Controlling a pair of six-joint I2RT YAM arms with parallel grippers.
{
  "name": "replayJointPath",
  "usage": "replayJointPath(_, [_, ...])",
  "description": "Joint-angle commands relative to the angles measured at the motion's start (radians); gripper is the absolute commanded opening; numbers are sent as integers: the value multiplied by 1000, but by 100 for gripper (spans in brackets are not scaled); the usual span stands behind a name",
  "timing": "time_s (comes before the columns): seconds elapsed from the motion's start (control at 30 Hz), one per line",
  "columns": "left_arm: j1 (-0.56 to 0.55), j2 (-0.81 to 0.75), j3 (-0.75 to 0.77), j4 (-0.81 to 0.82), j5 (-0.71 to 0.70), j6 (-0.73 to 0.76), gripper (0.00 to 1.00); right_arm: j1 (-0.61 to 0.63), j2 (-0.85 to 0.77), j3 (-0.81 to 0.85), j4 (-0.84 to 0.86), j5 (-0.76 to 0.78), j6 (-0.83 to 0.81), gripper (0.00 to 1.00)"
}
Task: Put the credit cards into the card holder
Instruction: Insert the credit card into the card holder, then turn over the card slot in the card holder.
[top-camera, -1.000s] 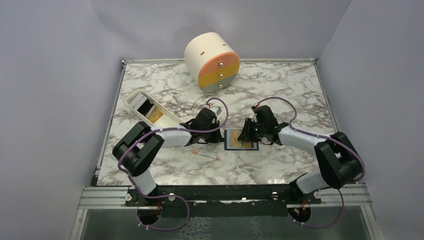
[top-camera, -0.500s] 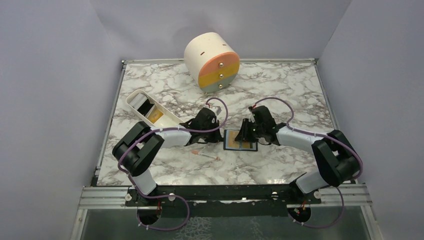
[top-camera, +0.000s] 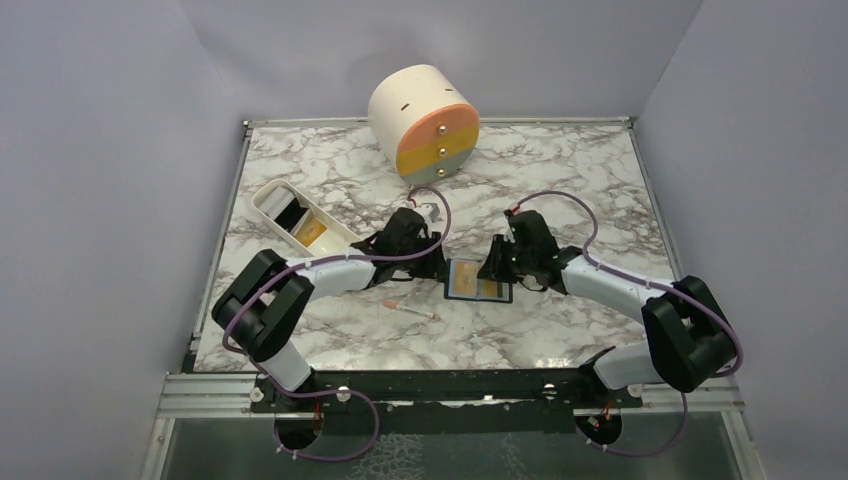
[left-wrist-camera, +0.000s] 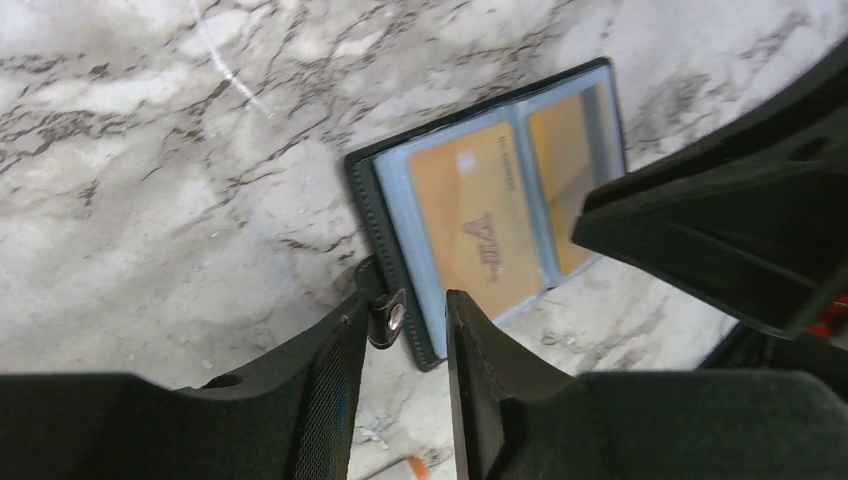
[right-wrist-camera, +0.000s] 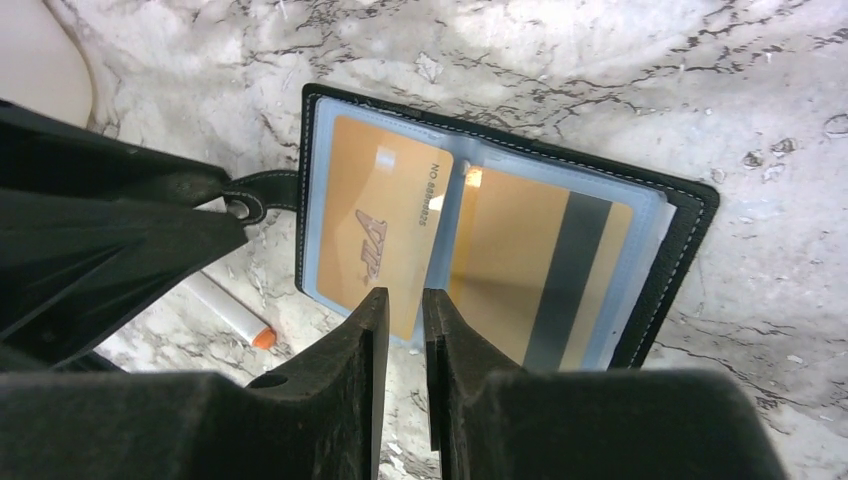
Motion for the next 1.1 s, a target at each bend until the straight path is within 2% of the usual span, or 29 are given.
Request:
replayJointPath(0.0, [4,-48,20,99,129,-49,39,5,8,33,-39,55,-21,19])
replayJointPath(0.13, [5,-33,-10,210,202,-109,46,5,51,73,-50,53,-25,18])
replayJointPath(0.33, [4,45,6,274,290,-140,49,6,120,89,-57,50,-20,16])
replayJointPath(0.57, [4,99,2,277,254,-114,51,7,160,67,-58,65,-7,11])
replayJointPath(0.77, [4,151,10,276,257,-96,49,8,161,46,-59,83,-4,9])
replayJointPath(1.07, [4,113,-2,275,282,-112,53,8,158,21,-43,85,7,8])
